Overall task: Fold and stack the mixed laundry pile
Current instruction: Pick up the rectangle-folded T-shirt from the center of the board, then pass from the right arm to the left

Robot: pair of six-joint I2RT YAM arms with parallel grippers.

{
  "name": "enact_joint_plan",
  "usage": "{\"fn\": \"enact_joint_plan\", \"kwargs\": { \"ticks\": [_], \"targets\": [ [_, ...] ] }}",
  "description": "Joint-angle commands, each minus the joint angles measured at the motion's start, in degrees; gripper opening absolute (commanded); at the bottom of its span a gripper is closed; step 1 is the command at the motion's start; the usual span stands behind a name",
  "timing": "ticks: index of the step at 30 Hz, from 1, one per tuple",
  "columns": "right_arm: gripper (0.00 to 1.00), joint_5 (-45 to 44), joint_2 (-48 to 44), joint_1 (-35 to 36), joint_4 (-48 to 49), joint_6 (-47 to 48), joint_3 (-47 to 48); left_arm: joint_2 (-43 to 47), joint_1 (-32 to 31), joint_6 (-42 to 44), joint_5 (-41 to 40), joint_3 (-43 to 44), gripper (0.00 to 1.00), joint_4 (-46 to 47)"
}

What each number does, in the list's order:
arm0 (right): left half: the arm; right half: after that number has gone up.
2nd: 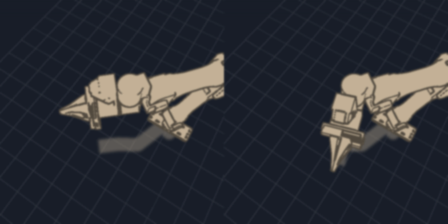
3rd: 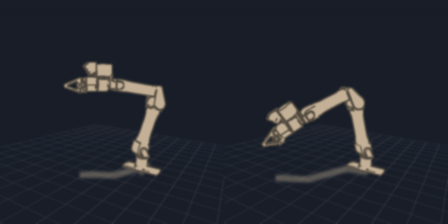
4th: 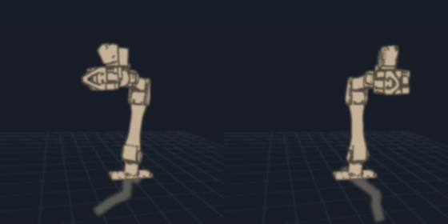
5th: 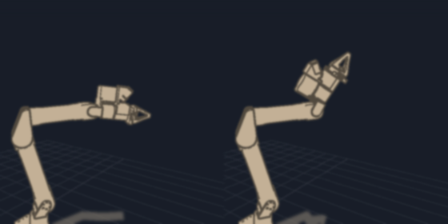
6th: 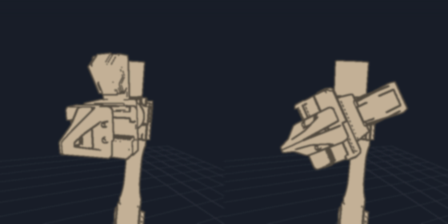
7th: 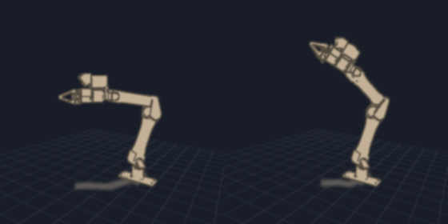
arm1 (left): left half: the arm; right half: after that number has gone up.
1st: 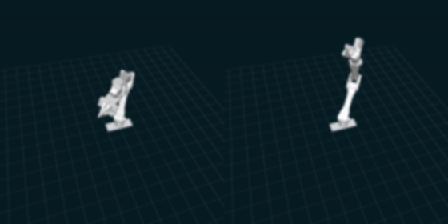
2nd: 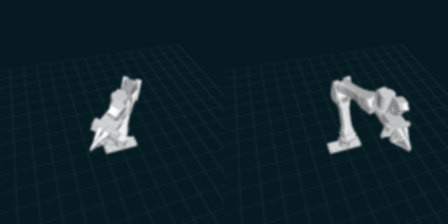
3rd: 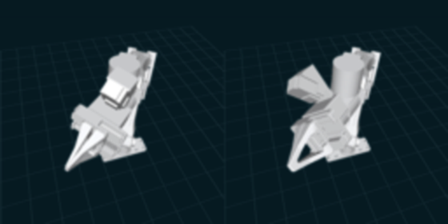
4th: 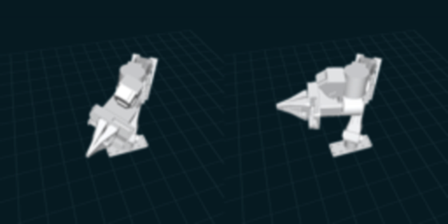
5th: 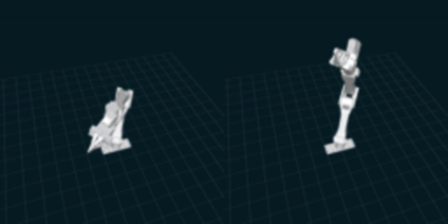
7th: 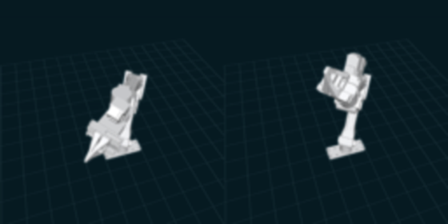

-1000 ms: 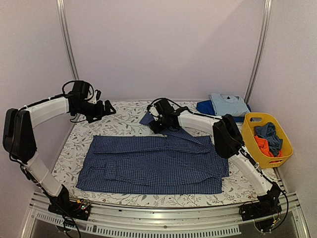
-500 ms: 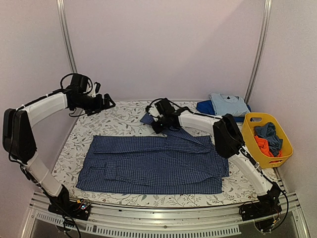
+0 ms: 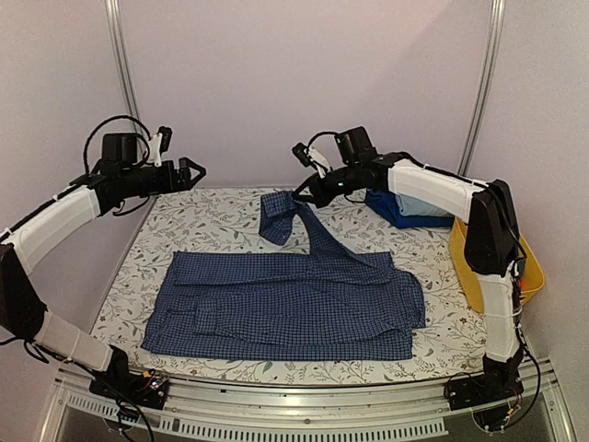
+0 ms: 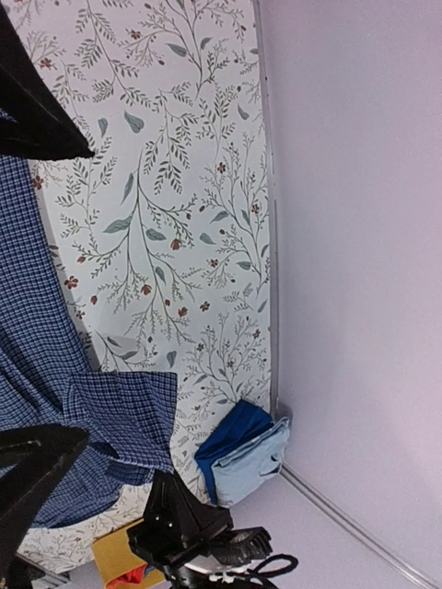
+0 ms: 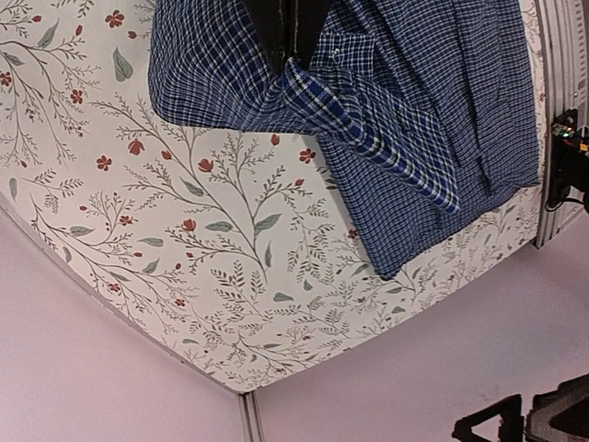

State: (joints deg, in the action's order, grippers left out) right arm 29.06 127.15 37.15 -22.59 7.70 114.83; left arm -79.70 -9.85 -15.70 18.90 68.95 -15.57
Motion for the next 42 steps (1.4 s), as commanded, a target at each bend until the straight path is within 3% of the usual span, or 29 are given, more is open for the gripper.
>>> {"fn": "enact_joint_plan", "kwargs": {
  "ticks": [1, 4, 9, 18, 31, 39, 42],
  "targets": [
    [0.0, 12.84, -5.32, -0.54, -0.26, 0.84, -6.86, 5.58, -0.9, 3.18, 8.93, -7.19, 1.0, 10.3],
    [0.0, 14.96, -8.14, -1.29, -0.02, -0.42, -9.29, 8.13, -4.55, 5.07, 10.1, -10.09, 1.0, 11.07],
    [0.0, 23.93, -10.17, -3.53, 3.88, -5.4, -12.63, 14.34, -18.87, 14.5, -3.96, -20.94, 1.0, 19.35],
    [0.0, 37.05, -14.23, -7.26, 18.4, -19.46, -20.35, 7.97, -31.6, 27.62, -13.89, -24.58, 1.0, 24.95],
    [0.0, 40.81, -16.28, -8.72, 23.67, -26.06, -23.19, -4.99, -38.09, 37.42, -22.69, -21.33, 1.0, 37.99],
    [0.0, 41.45, -16.58, -8.85, 24.59, -27.74, -24.48, -9.09, -38.66, 41.8, -28.47, -18.9, 1.0, 45.32],
    [0.0, 41.26, -16.59, -8.84, 24.61, -27.74, -25.02, -7.84, -38.64, 42.0, -29.31, -17.83, 0.93, 46.46]
  ]
}}
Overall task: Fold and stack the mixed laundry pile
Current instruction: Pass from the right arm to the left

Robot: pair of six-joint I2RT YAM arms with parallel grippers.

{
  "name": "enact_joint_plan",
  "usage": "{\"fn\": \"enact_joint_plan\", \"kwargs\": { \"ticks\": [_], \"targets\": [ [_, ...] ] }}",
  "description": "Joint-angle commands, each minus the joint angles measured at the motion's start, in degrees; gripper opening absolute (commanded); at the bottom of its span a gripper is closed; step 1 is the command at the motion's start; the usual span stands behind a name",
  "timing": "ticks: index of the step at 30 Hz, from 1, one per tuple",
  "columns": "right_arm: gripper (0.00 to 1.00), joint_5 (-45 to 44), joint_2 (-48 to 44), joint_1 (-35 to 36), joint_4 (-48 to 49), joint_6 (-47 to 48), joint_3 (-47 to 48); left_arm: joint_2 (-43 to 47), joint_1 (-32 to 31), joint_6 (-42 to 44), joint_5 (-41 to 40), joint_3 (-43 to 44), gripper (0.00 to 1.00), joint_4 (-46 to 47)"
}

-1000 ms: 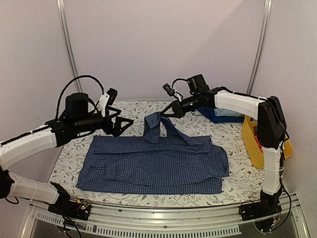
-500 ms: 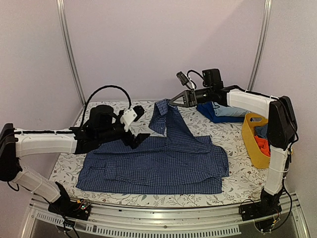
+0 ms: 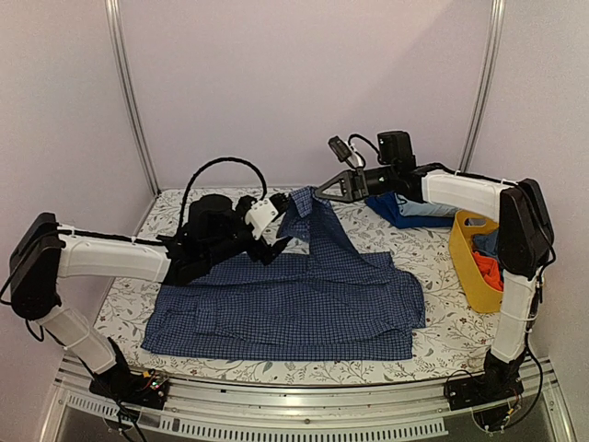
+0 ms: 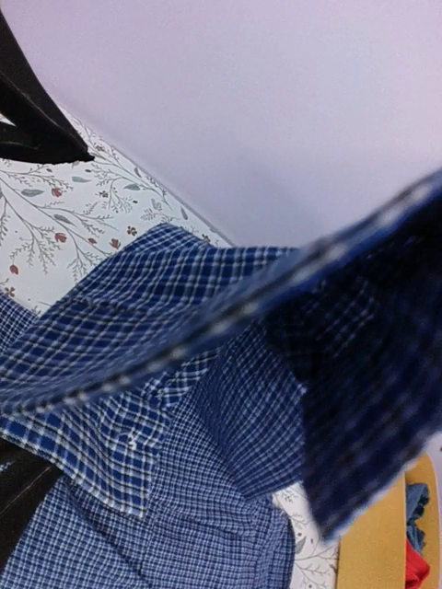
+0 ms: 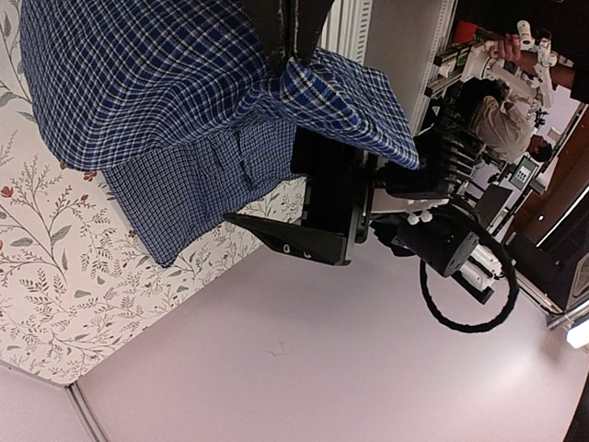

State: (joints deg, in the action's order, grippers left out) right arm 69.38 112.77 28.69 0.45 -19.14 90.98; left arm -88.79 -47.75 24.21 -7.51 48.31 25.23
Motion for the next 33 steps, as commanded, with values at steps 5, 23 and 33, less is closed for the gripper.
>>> {"fn": "enact_joint_plan", "kwargs": {
  "ticks": [5, 23, 33],
  "targets": [
    [0.0, 0.85, -2.46, -0.47, 1.56, -0.69, -1.92, 3.44, -0.13, 0.31, -0.5, 4.86, 0.7, 3.01],
    [0.34, 2.49, -5.64, -1.35, 2.53, -0.37, -7.15, 7.88, 1.61, -3.22, 18.81, 13.2, 0.0, -20.29],
    [0.64, -1.79, -10.67, -6.19, -2.46, 1.06, -12.13, 6.66, -11.47, -6.48, 25.4, 27.82, 0.0, -48.57]
  ]
}}
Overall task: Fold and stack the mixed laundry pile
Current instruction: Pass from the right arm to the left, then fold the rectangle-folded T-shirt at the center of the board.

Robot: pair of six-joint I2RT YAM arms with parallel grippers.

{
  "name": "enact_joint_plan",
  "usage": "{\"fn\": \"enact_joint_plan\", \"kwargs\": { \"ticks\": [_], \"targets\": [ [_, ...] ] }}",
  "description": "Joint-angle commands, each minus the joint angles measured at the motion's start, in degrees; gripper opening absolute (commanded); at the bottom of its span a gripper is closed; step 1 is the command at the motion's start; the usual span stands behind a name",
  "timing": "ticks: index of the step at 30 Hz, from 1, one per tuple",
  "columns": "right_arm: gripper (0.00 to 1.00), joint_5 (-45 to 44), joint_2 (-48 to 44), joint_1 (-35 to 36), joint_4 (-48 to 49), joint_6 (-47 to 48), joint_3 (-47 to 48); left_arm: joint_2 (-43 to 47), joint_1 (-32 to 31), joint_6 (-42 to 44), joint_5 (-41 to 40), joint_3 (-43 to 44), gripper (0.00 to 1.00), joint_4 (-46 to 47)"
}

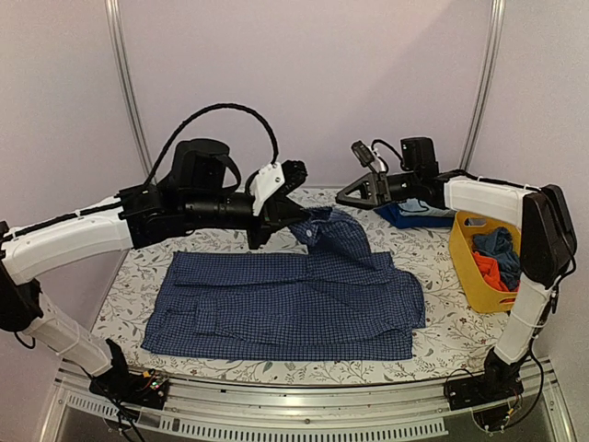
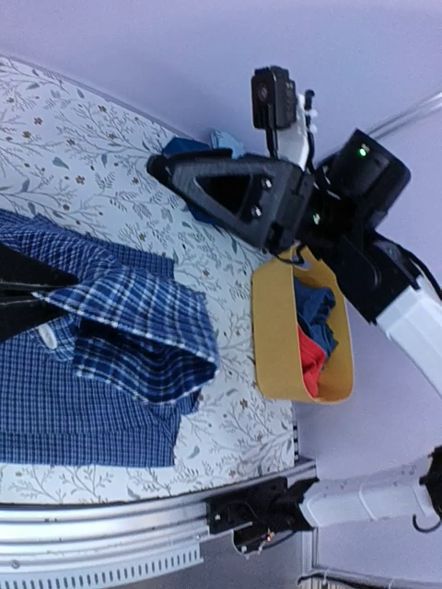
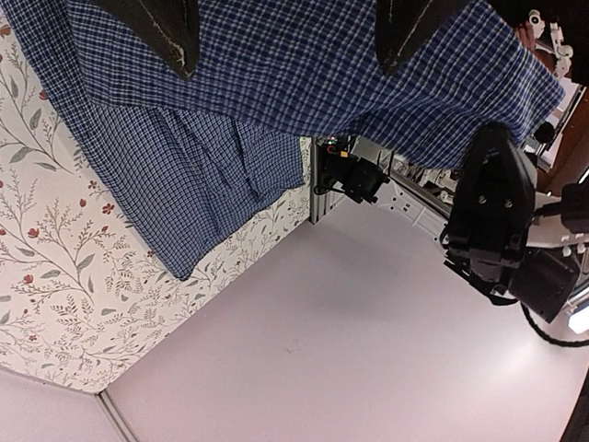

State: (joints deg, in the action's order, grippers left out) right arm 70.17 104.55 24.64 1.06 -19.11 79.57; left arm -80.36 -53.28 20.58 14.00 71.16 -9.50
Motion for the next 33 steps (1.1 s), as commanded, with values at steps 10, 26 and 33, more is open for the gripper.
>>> {"fn": "enact_joint_plan", "kwargs": {
  "ticks": [10, 26, 33],
  "targets": [
    [0.54, -8.77, 3.36, -0.65, -20.29, 12.14, 1.73, -8.1, -12.63, -4.58, 5.91, 16.94, 0.0, -24.72],
    [0.5, -15.95, 4.35, 3.53, -24.43, 15.23, -3.78, -8.61, -6.46, -25.11, 4.73, 1.98, 0.0, -7.88],
    [0.53, -19.64, 6.48, 0.42, -26.35, 13.76, -3.03, -0.88, 5.4, -40.42, 2.95, -9.62, 0.0, 2.45]
  ]
}}
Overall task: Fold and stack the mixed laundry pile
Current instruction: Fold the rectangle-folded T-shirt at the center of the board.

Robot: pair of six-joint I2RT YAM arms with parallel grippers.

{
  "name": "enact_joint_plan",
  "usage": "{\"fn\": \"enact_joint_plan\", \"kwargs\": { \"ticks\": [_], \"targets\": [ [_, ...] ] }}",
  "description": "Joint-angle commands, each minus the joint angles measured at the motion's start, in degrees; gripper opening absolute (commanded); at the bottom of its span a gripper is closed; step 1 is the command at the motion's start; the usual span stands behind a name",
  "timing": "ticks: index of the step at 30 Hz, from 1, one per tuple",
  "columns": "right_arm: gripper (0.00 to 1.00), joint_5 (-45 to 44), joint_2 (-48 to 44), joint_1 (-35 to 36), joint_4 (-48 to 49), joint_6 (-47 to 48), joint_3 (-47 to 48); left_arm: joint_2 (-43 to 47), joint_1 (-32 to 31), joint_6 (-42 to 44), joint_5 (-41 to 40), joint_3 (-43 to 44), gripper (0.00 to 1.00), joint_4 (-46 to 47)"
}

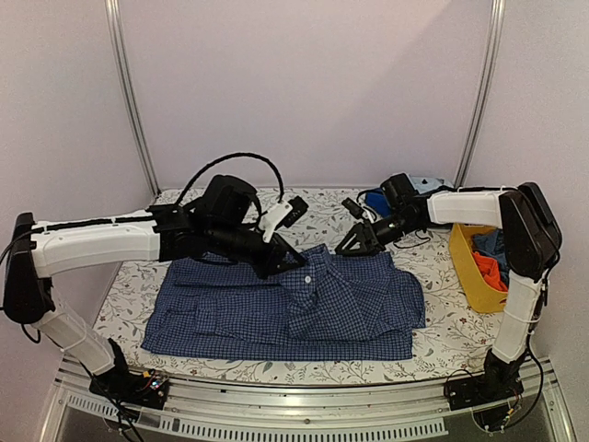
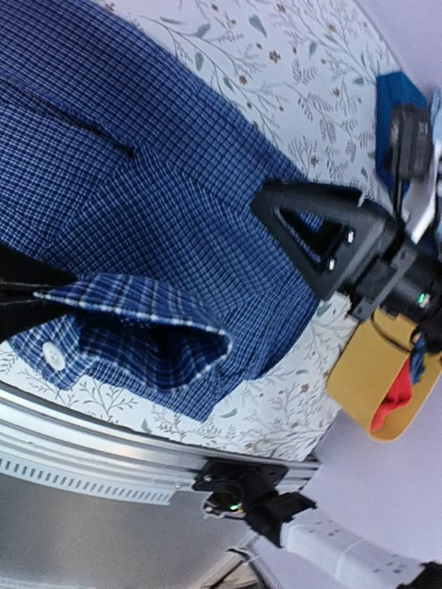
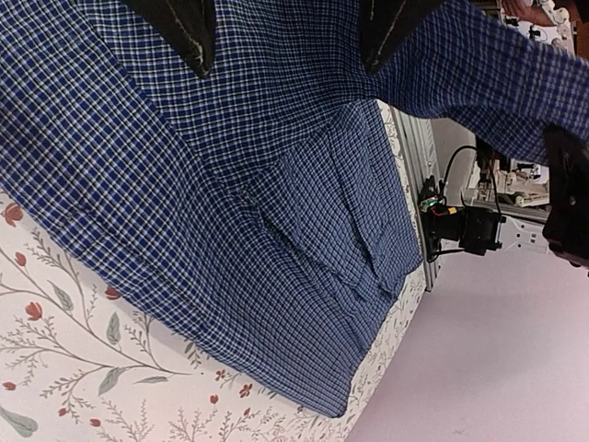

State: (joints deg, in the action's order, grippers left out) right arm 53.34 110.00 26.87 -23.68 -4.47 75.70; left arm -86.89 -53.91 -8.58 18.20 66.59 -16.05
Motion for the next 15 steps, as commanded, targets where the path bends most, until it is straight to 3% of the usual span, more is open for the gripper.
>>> {"fn": "enact_joint_plan", "kwargs": {
  "ticks": [1, 6, 15],
  "targets": [
    [0.55, -3.07, 1.29, -2.09, -1.88, -0.89, 0.85, 6.4, 7.51, -12.94, -1.39, -7.16, 0.0, 10.13],
    [0.61, -4.3, 1.6, -3.08, -2.81, 0.31, 0.05, 8.96, 13.0, -18.32, -3.03, -16.48, 0.0, 13.75],
    [0.63, -9.04, 6.31, -3.93, -6.32, 1.91, -0.39, 14.15, 18.13, -23.67, -9.1, -29.35, 0.0, 17.62]
  ]
}}
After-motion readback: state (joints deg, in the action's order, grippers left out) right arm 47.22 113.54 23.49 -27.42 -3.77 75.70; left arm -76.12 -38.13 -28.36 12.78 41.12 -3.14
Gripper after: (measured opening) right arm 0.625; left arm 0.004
